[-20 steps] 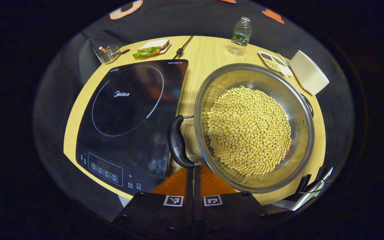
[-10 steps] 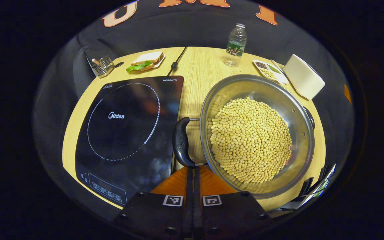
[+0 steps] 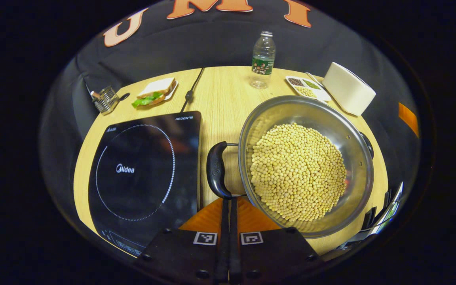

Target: First push the handle of the pot to place it horizontally, then grasp the pot with both hands and set it on the induction cooktop.

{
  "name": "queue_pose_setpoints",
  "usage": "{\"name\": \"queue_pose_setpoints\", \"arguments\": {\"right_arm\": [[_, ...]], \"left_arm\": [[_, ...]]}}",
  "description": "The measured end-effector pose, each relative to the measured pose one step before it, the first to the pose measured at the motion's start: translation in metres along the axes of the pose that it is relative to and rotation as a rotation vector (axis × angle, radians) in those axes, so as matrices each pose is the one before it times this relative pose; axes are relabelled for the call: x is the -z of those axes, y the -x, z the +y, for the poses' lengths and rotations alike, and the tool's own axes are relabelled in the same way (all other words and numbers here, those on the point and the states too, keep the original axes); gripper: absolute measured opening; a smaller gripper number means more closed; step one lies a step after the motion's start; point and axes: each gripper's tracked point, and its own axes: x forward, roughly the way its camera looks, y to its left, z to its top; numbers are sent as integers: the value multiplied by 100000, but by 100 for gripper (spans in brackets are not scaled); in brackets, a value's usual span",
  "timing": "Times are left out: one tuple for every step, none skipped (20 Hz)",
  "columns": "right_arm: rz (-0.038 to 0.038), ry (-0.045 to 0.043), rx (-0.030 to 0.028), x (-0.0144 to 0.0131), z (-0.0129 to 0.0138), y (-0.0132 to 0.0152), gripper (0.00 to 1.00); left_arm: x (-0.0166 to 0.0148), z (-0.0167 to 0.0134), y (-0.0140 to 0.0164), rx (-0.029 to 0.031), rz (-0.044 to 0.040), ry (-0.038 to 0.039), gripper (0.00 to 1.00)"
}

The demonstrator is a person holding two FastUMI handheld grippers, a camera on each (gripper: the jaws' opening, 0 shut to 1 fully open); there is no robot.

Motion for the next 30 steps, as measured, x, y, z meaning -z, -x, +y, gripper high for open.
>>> {"name": "queue_pose_setpoints", "arguments": {"right_arm": [[2198, -48, 13, 697, -187, 18, 96], [1895, -213, -107, 554, 107, 13, 96], [1802, -371, 45, 466, 57, -186, 96], [1860, -806, -341, 421, 21, -214, 96], [2127, -918, -273, 456, 50, -280, 96], [1848, -1020, -231, 495, 30, -327, 96], [1721, -906, -422, 319, 62, -381, 96], [2098, -901, -364, 466, -106, 56, 96], [1500, -833, -79, 259, -105, -181, 96], [1266, -459, -19, 235, -104, -115, 96], [1103, -192, 153, 167, -101, -157, 96], [1121, -80, 79, 250, -22, -179, 96], [1045, -152, -38, 139, -41, -245, 96], [1244, -197, -158, 253, 7, -253, 96], [1460, -123, -127, 283, 108, -236, 96], [1132, -25, -233, 249, 74, -256, 96], [1150, 182, -79, 188, 21, -262, 96], [1011, 184, -259, 227, 56, -316, 96], [1272, 91, -22, 232, 47, -317, 96], [1034, -38, -190, 330, 4, -260, 96], [1246, -154, -21, 204, -26, -245, 96], [889, -166, 15, 240, 2, -322, 96], [1009, -51, 280, 184, -113, -258, 96], [848, 241, 466, 236, -170, -527, 96], [969, 14, 240, 161, -96, -375, 96], [1086, -9, 175, 351, 0, -265, 96], [1169, 75, -83, 299, 78, -344, 96], [1294, 194, 243, 267, -25, -245, 96], [931, 213, 15, 116, 49, -316, 95], [945, 101, 154, 226, 8, -192, 95]], "left_arm": [[-348, -21, -127, -433, -292, -2017, 8], [-193, -19, -41, -108, -469, -1862, 8], [-274, 12, -3, 180, -371, -1136, 8], [-142, -56, 67, 485, -151, -468, 8], [2, -34, 43, 932, -457, 39, 8], [156, 67, 144, 964, -406, 550, 8], [-155, 140, 237, 811, -1137, 391, 8], [-127, 88, 386, 860, -1194, 16, 8], [-429, 302, 560, 191, -2122, 92, 8], [-499, 154, 362, 908, -2453, 607, 7], [-633, 206, 462, 917, -2428, 1484, 8], [-746, 15, 691, 1575, -2480, 2670, 8], [-659, -79, 371, 1974, -1712, 3135, 8], [-723, -24, 297, 1774, -1672, 2980, 9], [-579, -175, 33, 2149, -712, 2053, 10], [-301, -223, -53, 1461, 72, 1099, 20], [-186, 84, -317, -100, 479, -176, 29], [-2, -269, -489, 945, 490, -743, 46], [-245, -225, -353, 495, 473, -284, 63], [148, -468, -678, 1142, 429, 751, 77], [0, -373, -668, 1070, 430, 1360, 80], [235, -86, -686, 37, 1131, 1398, 96], [99, 125, -396, -1574, 1196, 452, 99], [-260, 239, -706, -955, -563, -1264, 99], [11, 156, -717, -507, 836, -924, 97], [228, -72, -419, -347, 1013, -1062, 97], [94, 56, -605, 24, 1081, -804, 97], [252, 44, -601, 377, 1155, 447, 97], [105, -75, -495, 569, 1179, 1095, 97], [177, -43, -367, 433, 738, 1052, 97]]}}
